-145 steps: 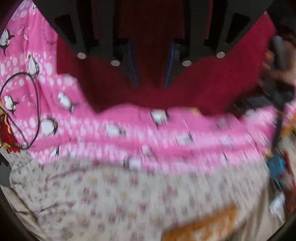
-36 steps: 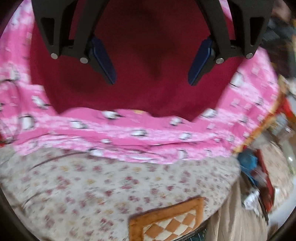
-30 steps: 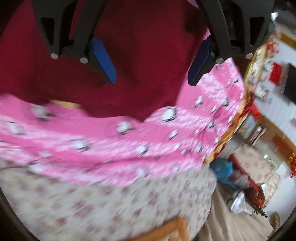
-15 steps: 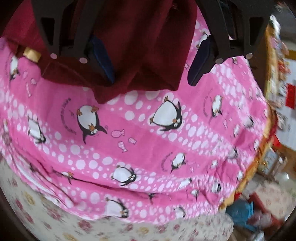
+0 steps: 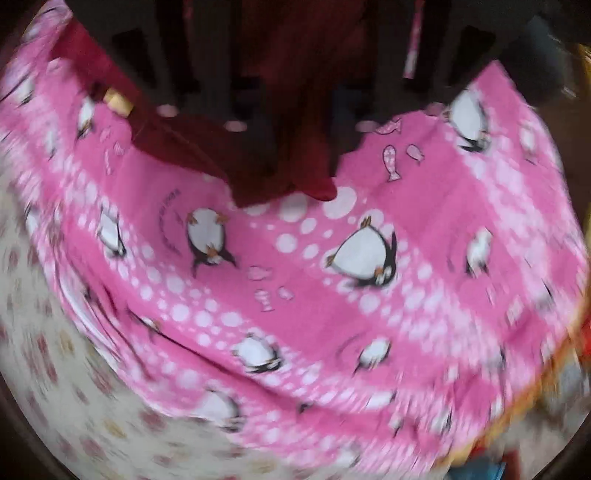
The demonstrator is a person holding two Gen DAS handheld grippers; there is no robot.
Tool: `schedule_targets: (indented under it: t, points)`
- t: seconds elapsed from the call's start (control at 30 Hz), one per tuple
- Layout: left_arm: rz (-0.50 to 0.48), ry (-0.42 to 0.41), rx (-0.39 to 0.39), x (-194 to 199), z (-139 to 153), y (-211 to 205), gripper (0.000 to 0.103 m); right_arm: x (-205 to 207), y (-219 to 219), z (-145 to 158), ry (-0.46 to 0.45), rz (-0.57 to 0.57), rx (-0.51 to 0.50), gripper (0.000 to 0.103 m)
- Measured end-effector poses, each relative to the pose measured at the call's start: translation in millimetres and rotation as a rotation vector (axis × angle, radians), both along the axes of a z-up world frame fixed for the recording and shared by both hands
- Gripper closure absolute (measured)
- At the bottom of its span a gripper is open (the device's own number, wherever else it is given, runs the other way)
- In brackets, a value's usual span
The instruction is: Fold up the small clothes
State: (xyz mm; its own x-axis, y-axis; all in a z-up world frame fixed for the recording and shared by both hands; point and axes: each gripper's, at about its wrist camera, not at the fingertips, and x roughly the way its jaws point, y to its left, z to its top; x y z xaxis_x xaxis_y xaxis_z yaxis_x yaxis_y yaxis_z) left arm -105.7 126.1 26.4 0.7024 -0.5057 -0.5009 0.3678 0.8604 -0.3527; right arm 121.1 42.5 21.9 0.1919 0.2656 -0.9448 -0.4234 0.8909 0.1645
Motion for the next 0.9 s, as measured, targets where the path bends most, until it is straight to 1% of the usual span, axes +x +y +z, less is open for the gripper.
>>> schedule_targets:
  t: [0.03, 0.17, 0.2, 0.3, 0.37, 0.4, 0.43, 0.47, 0.53, 0.57, 0.63, 0.67, 0.77, 0.8, 0.9]
  points:
    - [-0.021, 0.0, -0.038, -2, 2, 4, 0.103, -1, -12, 6, -0.002, -0.02, 0.05, 0.086]
    - [-0.069, -0.018, -0.107, -8, 9, 10, 0.103, -17, -67, 30, -0.019, -0.118, 0.25, 0.088]
    - [-0.076, -0.032, -0.103, -11, 12, 8, 0.103, -23, -84, 36, -0.023, -0.145, 0.307, 0.088]
    - [-0.122, -0.071, -0.078, -20, 27, -11, 0.103, -44, -129, 49, -0.056, -0.213, 0.42, 0.088]
    - [-0.154, -0.098, -0.042, -26, 36, -30, 0.103, -59, -156, 55, -0.084, -0.24, 0.485, 0.088]
    - [-0.173, -0.098, -0.033, -28, 39, -40, 0.103, -70, -176, 60, -0.105, -0.258, 0.527, 0.088]
    - [-0.2, -0.088, -0.03, -30, 43, -54, 0.103, -74, -186, 61, -0.113, -0.265, 0.545, 0.088]
    - [-0.22, -0.079, -0.03, -32, 46, -64, 0.103, -83, -207, 65, -0.127, -0.281, 0.577, 0.088]
    - [-0.268, -0.074, -0.02, -36, 52, -89, 0.103, -91, -235, 70, -0.147, -0.3, 0.607, 0.088]
    - [-0.292, -0.077, -0.007, -38, 55, -105, 0.103, -98, -256, 72, -0.163, -0.318, 0.615, 0.088]
    - [-0.324, -0.078, 0.011, -41, 57, -130, 0.103, -107, -282, 69, -0.173, -0.335, 0.631, 0.088]
    - [-0.341, -0.068, 0.02, -42, 56, -145, 0.103, -110, -301, 63, -0.174, -0.352, 0.647, 0.088]
    - [-0.368, -0.026, 0.042, -38, 45, -183, 0.103, -109, -332, 42, -0.156, -0.387, 0.645, 0.088]
    - [-0.373, -0.018, 0.058, -37, 41, -195, 0.103, -104, -336, 34, -0.152, -0.389, 0.631, 0.088]
    - [-0.383, 0.024, 0.087, -30, 23, -224, 0.103, -92, -353, 17, -0.14, -0.397, 0.631, 0.089]
